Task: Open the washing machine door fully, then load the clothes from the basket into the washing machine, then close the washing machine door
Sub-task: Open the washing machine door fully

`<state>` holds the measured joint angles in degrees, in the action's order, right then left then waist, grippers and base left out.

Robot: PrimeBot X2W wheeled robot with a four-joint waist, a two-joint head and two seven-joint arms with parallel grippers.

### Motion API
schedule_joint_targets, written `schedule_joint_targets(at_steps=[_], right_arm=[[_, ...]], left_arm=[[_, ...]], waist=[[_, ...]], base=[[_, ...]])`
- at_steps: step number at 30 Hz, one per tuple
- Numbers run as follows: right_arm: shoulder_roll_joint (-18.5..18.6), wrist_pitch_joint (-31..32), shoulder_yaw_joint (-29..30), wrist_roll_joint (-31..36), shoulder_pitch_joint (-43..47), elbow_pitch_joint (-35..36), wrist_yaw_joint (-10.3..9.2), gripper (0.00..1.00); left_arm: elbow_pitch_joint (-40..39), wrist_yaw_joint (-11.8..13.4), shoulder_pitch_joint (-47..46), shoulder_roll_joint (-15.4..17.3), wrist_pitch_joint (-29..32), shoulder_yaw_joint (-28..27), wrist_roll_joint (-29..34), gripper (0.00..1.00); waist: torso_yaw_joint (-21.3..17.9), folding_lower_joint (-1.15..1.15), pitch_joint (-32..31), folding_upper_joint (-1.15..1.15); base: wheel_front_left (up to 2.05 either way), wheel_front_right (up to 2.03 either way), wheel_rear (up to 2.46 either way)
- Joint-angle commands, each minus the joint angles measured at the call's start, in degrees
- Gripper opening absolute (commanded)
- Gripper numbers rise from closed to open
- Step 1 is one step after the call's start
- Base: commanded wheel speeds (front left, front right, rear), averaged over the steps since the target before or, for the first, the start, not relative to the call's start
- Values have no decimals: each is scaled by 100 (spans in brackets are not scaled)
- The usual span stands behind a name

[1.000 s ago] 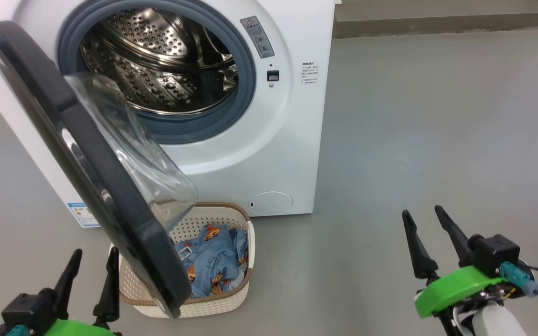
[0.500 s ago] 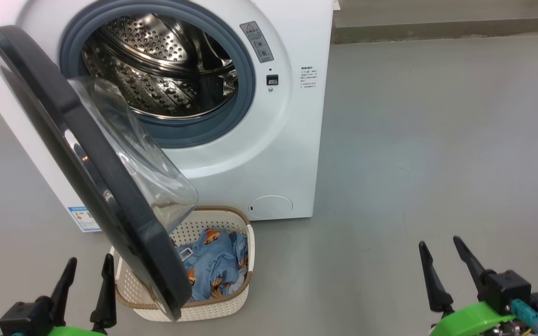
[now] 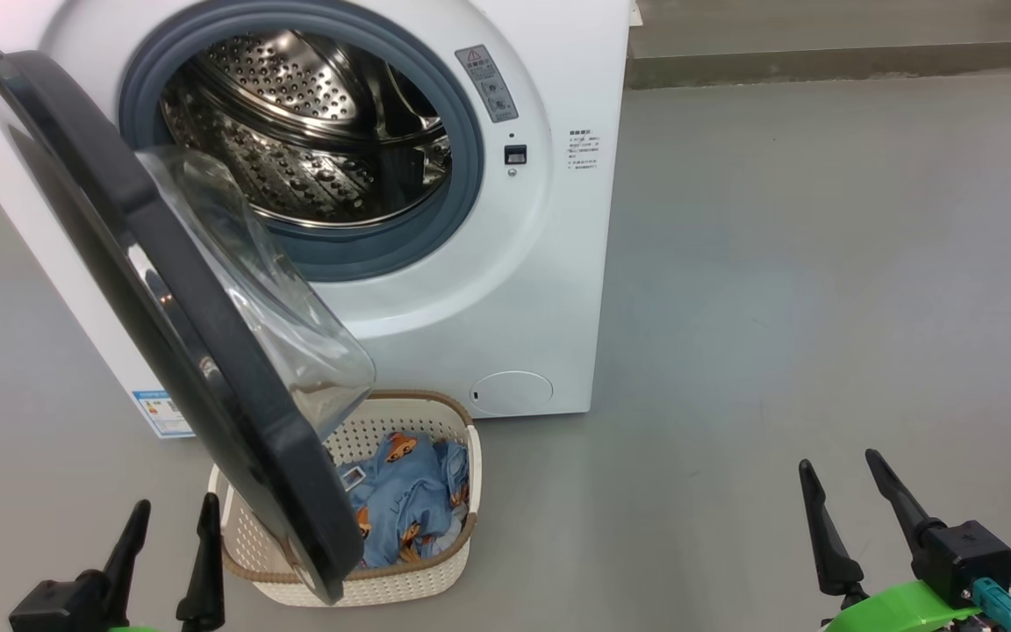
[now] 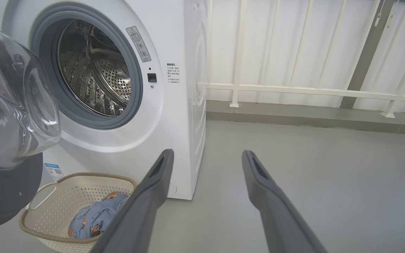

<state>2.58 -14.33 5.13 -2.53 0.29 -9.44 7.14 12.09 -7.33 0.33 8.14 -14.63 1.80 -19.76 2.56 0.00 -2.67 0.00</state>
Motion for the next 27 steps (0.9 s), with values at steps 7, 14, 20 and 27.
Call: schedule_joint_targets(at_steps=[7,14,20,27], right_arm=[[31,-67,-43,229,-3,185,35,100],[31,-67,-78,279,16,82,35,100],[30,-67,-88,263,7,18,35,100],[30,-67,-123,277,9,26,35,100]], left_arm=[[-66,-15,-127,112,-37,-167,111,100],[-68,-15,-119,101,-37,-136,141,100],[-79,-15,-113,95,-37,-155,170,100],[-72,-15,-113,99,-37,-147,170,100]], waist=[[35,0,9,0],[49,0,10,0],[48,0,5,0],[48,0,15,0]], base=[[0,0,0],[0,0,0],[0,0,0],[0,0,0]])
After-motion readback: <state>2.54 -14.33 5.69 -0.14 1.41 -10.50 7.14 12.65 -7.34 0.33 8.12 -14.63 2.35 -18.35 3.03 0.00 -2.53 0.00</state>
